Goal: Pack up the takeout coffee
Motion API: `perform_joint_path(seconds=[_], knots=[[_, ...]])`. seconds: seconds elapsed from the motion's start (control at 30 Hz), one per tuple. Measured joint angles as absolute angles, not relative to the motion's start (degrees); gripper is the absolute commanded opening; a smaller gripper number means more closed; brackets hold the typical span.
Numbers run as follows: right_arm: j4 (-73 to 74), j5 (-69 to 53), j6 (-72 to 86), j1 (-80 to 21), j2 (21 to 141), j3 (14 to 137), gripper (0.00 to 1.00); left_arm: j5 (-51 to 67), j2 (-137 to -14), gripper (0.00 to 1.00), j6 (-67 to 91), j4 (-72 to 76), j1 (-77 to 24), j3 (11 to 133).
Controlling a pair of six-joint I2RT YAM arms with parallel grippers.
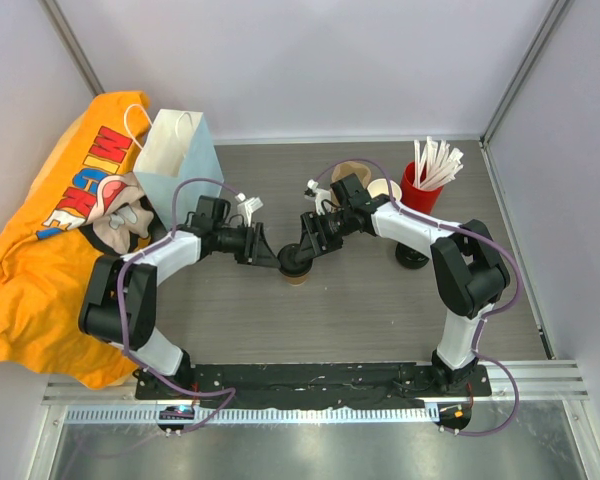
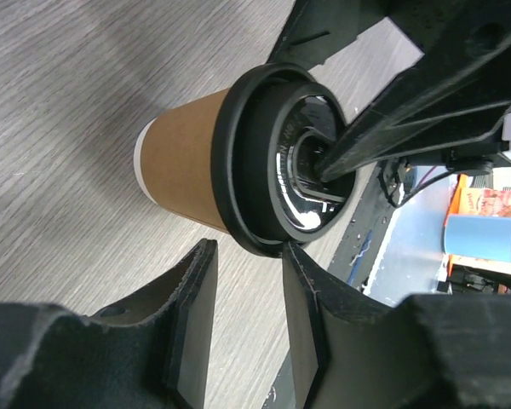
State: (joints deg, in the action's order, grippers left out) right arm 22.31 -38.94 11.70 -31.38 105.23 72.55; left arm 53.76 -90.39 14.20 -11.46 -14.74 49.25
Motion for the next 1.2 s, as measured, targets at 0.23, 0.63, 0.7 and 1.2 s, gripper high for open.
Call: perform_joint_path(seconds=[0.23, 0.63, 0.7, 1.2], knots=[[22.33, -38.85, 11.70, -31.38, 105.23, 72.60, 0.63, 53.17, -91.13, 0.33, 14.04, -11.70, -15.27, 49.43], [22.31, -38.61, 11.68, -31.20, 105.25, 72.64, 0.64, 51.99, -92.84, 0.19, 14.04, -15.29, -16.69, 52.90], [22.31, -38.63, 11.68, -31.16, 105.25, 72.64, 0.63, 51.18, -93.14, 0.19, 14.00, -16.08, -17.06, 53.78], [22.35, -38.13, 11.03, -30.79, 105.23, 72.71, 0.63, 47.31, -94.65, 0.29, 12.43, -21.41, -19.46, 58.04]])
